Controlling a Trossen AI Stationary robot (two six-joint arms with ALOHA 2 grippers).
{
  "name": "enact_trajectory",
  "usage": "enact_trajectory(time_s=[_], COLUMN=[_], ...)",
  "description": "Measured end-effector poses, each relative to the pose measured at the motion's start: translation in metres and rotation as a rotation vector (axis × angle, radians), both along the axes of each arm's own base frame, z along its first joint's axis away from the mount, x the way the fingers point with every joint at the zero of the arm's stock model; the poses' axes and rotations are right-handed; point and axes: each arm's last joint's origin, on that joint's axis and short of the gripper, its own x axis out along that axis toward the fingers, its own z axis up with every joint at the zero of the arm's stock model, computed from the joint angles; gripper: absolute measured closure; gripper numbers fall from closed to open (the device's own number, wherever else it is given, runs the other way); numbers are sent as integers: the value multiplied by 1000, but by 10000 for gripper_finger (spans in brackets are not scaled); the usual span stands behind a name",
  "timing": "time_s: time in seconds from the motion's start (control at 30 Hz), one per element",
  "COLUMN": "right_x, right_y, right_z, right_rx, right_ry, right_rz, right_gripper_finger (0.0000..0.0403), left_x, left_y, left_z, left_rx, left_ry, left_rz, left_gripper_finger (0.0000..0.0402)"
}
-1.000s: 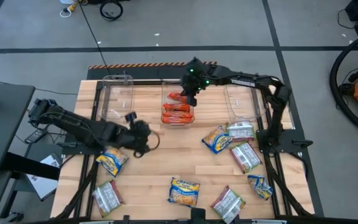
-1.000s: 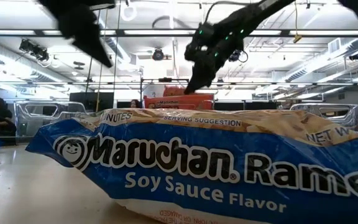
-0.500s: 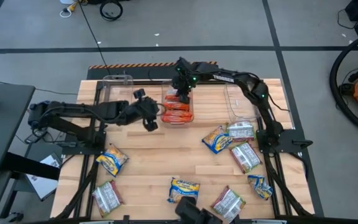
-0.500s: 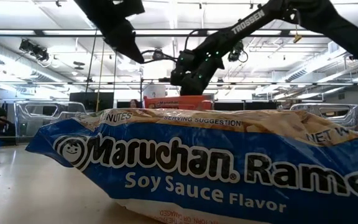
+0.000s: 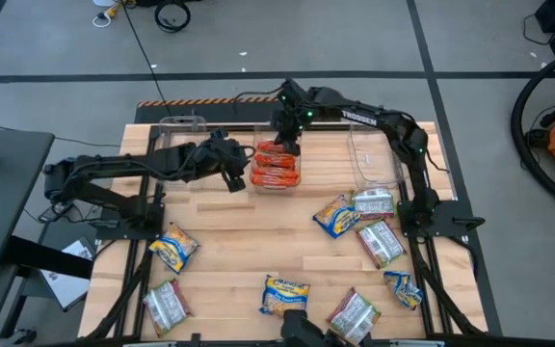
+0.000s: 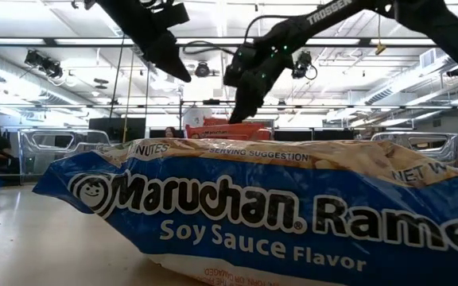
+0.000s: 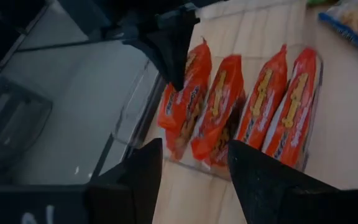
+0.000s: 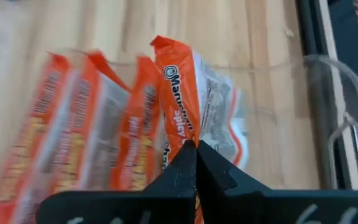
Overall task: Sort Maruchan noodles
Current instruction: Put the orange noodle pack into the middle transparent bin
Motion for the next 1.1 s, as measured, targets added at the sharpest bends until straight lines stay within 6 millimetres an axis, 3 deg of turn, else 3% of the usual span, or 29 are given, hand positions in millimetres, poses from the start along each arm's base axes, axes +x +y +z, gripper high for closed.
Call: enact_trajectory(time_s=[0.13,0.3,0.47,0.7,0.87,1.0,1.1], right_x=[-8,-20,-28,-26,-24,-21,-19], right_y=[-10,-30,-41,-39,-35,-37,-39], right_z=[2,-3,-2,-1,0,1,3], right_rx=[137,228,279,277,282,245,228], right_ry=[-63,-110,-158,-201,-228,-247,-268], right_rz=[12,4,18,84,128,130,125], right_gripper_finger=[399,399,400,400,400,399,395], left_x=[6,7,9,14,13,18,23], left_y=[12,33,59,101,125,133,139], left_z=[-7,-21,-31,-63,-81,-96,-109], left_rx=[-15,14,-25,-38,-63,-109,-126], left_ry=[-50,-89,-161,-123,-146,-185,-190], left_rz=[-78,-31,-83,-161,-199,-304,-283], left_gripper_finger=[214,203,152,96,90,94,114])
